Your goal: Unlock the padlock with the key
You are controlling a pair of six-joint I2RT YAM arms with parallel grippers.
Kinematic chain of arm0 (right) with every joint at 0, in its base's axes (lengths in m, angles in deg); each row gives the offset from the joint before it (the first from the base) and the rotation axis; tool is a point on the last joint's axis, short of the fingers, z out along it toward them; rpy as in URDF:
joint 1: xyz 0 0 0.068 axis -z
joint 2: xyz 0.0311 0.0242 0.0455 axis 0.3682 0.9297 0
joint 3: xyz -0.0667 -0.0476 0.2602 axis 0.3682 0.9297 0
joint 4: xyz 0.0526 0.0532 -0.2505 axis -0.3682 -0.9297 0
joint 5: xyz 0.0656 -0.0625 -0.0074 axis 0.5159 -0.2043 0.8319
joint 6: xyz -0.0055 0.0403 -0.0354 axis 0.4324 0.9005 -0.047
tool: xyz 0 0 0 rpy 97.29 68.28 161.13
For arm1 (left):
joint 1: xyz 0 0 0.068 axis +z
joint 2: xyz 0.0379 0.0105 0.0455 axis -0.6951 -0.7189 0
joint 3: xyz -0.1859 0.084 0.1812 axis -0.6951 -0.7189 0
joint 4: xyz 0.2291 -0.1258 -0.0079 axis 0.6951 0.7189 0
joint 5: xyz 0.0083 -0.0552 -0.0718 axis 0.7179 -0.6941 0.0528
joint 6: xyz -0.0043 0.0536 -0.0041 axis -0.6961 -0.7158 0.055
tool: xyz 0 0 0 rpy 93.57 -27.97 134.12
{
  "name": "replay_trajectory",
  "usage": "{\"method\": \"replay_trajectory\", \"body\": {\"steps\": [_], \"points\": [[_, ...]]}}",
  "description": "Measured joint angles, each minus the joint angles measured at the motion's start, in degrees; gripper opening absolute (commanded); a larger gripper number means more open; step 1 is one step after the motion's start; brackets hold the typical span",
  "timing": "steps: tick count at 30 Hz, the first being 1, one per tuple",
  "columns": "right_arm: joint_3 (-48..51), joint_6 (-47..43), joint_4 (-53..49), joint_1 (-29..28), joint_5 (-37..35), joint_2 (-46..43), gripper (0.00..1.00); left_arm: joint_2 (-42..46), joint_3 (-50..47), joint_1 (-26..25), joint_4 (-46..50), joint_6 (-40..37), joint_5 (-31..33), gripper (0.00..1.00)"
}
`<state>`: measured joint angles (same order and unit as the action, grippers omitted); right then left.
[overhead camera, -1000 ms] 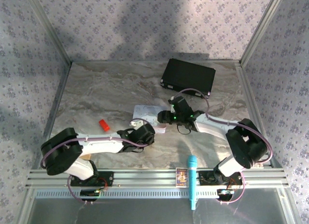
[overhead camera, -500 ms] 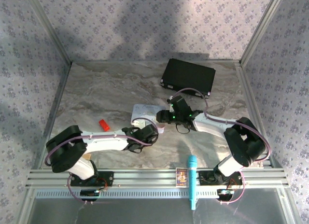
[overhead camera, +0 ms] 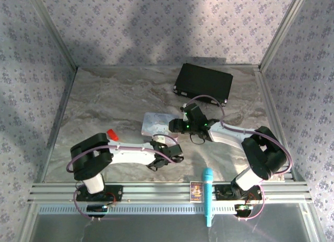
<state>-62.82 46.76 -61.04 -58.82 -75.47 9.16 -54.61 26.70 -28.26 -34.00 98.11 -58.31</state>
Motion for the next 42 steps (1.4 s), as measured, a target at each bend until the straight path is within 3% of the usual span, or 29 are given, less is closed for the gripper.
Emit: {"method": "replay_trajectory", "body": {"steps": [14,21,34,36,38,42], "points": [[0.0,-0.02,0.02,0.57,0.63,0.02,0.64,-1.92,5.05,-1.77,4.57,-0.17,2.32,0.28],[-0.09,-0.74,-0.37,0.98,0.83,-0.11,0.66,-1.64,5.05,-2.08,4.37,-0.85,2.38,0.39],[-2.34,-2.82,-5.42,3.23,-0.94,-0.66,0.68,1.16,4.07,-2.08,-2.21,-3.21,-1.51,0.38],[-2.14,-2.82,-5.73,3.37,-1.25,-1.01,0.7,1.27,3.74,-2.08,-2.6,-3.23,-1.81,0.42],[-1.97,-3.06,-6.21,3.63,-1.4,-1.51,0.74,1.97,3.13,-2.08,-2.97,-3.45,-1.84,0.51],[-1.97,-4.33,-8.66,4.13,-2.89,-3.56,0.89,7.3,1.68,-2.08,-2.84,-4.11,-1.44,0.85]]}}
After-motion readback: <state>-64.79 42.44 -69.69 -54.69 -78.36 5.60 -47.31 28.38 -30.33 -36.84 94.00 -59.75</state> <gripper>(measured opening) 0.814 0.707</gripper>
